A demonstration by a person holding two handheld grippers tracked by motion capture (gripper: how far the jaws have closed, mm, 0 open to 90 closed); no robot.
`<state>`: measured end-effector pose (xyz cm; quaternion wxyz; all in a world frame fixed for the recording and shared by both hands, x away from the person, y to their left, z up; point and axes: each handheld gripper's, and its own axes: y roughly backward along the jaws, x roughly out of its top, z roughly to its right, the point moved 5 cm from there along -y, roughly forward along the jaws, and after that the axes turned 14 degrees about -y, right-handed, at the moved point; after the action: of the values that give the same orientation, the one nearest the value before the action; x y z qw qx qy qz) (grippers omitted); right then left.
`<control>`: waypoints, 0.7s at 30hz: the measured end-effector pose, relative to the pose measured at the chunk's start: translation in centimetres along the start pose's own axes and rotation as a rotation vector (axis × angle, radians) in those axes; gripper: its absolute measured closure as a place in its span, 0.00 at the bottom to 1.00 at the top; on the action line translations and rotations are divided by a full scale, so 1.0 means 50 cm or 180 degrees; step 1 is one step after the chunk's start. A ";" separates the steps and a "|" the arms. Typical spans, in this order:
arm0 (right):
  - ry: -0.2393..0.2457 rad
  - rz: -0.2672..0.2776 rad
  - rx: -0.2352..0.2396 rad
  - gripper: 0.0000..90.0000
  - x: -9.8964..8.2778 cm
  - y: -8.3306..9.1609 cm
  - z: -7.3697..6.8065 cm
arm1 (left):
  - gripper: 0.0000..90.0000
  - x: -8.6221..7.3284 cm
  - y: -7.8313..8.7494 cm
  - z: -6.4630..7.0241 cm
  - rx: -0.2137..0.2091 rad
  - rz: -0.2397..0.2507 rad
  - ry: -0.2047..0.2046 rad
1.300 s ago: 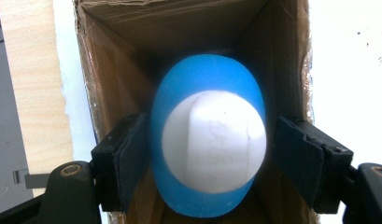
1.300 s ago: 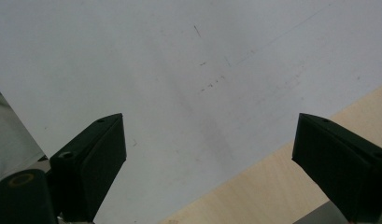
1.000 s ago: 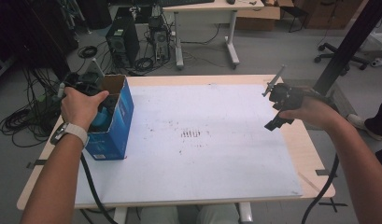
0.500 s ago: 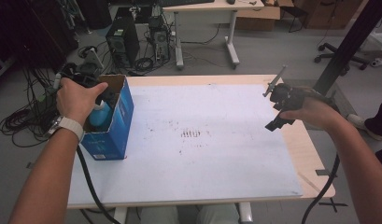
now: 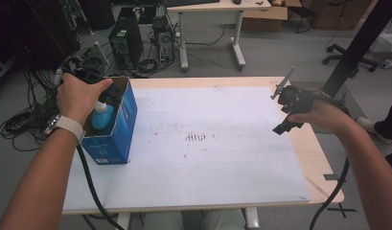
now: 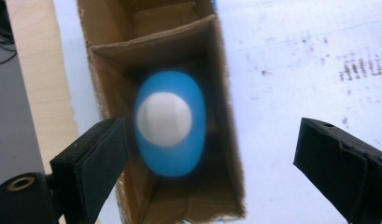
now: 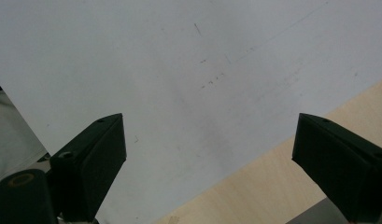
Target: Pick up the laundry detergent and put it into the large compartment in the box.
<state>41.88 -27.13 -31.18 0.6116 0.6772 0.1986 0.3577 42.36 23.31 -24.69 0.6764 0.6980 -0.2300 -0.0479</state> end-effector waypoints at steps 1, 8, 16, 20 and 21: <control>-0.0001 0.0002 -0.0001 0.11 0.000 0.000 0.000 | 0.10 0.002 0.004 0.004 -0.0007 0.0002 -0.0026; -0.0005 0.0004 0.0006 0.11 0.001 0.000 -0.001 | 0.08 0.019 0.035 0.040 -0.0069 0.0052 -0.0187; -0.0013 0.0017 0.0000 0.11 0.000 0.005 -0.001 | 0.08 0.036 0.066 0.073 -0.0076 0.0130 -0.0356; -0.0013 0.0026 0.0000 0.11 -0.001 0.006 -0.001 | 0.08 0.040 0.075 0.083 -0.0045 0.0134 -0.0445; -0.0020 0.0025 0.0000 0.11 -0.002 0.005 0.000 | 0.08 0.040 0.077 0.086 -0.0042 0.0137 -0.0466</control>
<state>41.78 -27.23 -30.95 0.6107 0.6791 0.1940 0.3580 41.50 18.65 -20.84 0.6633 0.6831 -0.2935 -0.0858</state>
